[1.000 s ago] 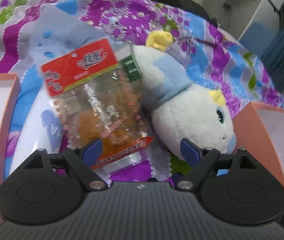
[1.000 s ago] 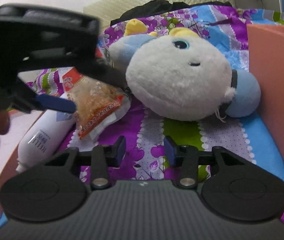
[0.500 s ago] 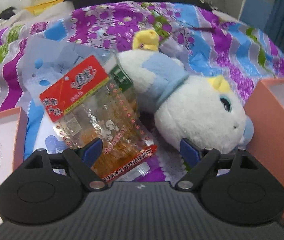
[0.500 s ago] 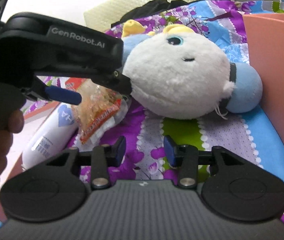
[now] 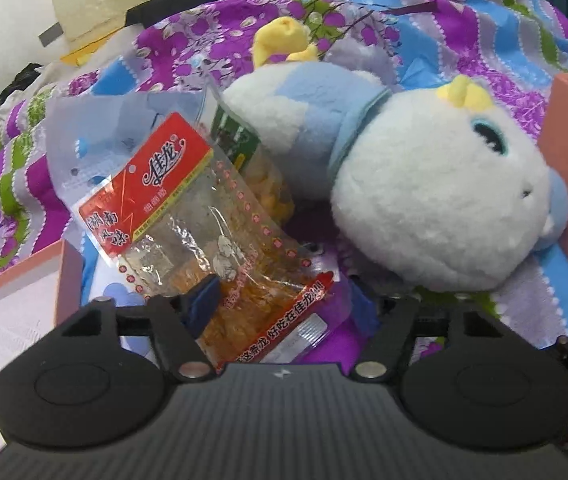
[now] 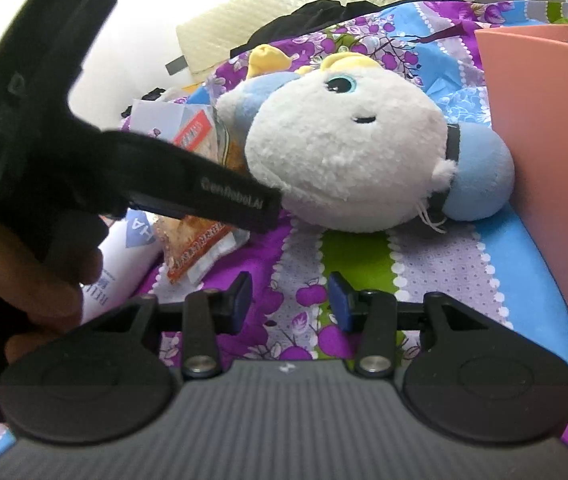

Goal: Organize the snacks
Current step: 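Reach the left gripper to the red-labelled clear snack bag beside the plush toy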

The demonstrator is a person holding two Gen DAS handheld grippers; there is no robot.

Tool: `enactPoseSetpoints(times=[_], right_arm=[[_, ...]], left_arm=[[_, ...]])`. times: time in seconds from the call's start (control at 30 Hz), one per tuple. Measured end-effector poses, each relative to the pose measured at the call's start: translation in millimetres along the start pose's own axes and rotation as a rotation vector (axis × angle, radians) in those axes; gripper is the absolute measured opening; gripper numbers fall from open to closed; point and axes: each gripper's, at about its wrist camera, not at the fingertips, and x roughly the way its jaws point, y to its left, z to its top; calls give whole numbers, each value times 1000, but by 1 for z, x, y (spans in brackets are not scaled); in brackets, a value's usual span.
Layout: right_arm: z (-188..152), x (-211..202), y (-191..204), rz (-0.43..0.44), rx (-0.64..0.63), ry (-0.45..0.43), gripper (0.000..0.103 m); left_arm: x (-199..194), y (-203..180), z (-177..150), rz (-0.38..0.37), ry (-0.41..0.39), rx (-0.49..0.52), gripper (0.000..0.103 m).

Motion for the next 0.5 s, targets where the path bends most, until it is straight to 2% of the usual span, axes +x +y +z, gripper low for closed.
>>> enactPoseSetpoints(times=[0.13,0.27,0.43,0.5], right_arm=[[1,-1,1,23,-10,-15,46],[4,-2,3,42,-6,-41,46],[10,8,2,86,37,-50,47],[13,17,4,102,49,-42,58]], left_arm=[[-4,10,-4,-11,2,-37,47],[-18,23,-9,-41,-24,-85,41],[-43,46,-18,-72,-81,-194,38],[-52,57,-22,-77,-112,-247,38]])
